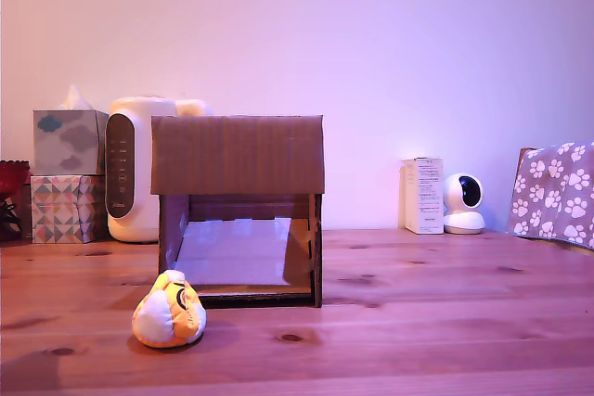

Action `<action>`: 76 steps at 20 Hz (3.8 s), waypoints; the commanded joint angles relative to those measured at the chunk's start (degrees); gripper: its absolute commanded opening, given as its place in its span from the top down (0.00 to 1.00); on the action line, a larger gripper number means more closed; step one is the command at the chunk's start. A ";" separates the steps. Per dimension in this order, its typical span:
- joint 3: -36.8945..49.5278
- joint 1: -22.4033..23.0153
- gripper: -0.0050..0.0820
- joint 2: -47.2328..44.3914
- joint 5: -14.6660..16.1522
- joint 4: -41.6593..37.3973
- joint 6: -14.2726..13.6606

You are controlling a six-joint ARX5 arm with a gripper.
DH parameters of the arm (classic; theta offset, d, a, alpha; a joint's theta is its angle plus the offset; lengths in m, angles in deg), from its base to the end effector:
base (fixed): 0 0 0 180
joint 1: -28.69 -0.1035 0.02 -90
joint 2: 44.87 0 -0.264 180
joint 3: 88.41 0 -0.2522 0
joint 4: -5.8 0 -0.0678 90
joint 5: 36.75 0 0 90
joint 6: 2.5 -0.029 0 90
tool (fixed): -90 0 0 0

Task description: Drop the footbag into the cardboard dice tower

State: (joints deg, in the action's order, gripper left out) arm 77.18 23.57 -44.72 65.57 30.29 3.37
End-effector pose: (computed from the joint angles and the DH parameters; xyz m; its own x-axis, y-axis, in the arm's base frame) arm 0.0950 0.0023 0.1496 0.9775 -0.1266 -0.1685 0.1039 0.9851 -0.1373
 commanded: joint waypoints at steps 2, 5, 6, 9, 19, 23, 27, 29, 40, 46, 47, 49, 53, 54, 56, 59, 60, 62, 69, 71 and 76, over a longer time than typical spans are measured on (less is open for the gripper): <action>0.90 1.44 0.97 0.57 -0.15 1.25 -0.28; 0.90 1.44 0.97 0.57 -0.11 1.27 0.13; 0.90 1.44 0.97 0.57 -0.11 1.25 0.13; 0.57 1.44 0.97 0.57 1.97 -1.25 3.45; -5.88 7.54 0.97 0.52 16.76 -6.08 15.23; -6.88 13.64 0.97 -2.29 16.76 -6.14 15.85; -6.88 21.64 0.97 -8.74 15.98 -6.84 15.06; -6.88 26.18 0.97 -13.31 13.97 -8.39 13.68; -6.95 43.19 0.97 -42.84 -5.22 -22.77 7.78; -7.10 43.17 0.10 -53.00 -6.80 -31.39 7.06; -7.13 43.17 0.11 -54.27 -6.88 -32.33 6.91; -7.32 43.17 0.11 -56.13 -6.93 -33.99 5.62; -7.76 43.15 0.11 -59.32 -10.03 -38.27 4.37; -8.02 43.12 0.11 -60.61 -10.51 -39.23 4.02; -9.25 43.12 0.11 -63.58 -10.95 -39.65 3.50; -11.23 43.10 0.11 -68.96 -11.37 -40.94 2.51; -11.76 43.10 0.11 -70.90 -11.37 -42.18 2.01; -13.35 42.91 0.11 -74.88 -11.78 -43.19 1.20; -19.65 41.11 0.11 -88.65 -11.69 -43.60 1.11; -20.87 41.13 0.11 -91.47 -11.17 -43.45 1.14; -22.91 41.13 0.77 -92.94 -10.93 -41.59 1.18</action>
State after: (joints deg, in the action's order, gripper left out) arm 54.39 64.68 -137.38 54.68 -11.48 4.74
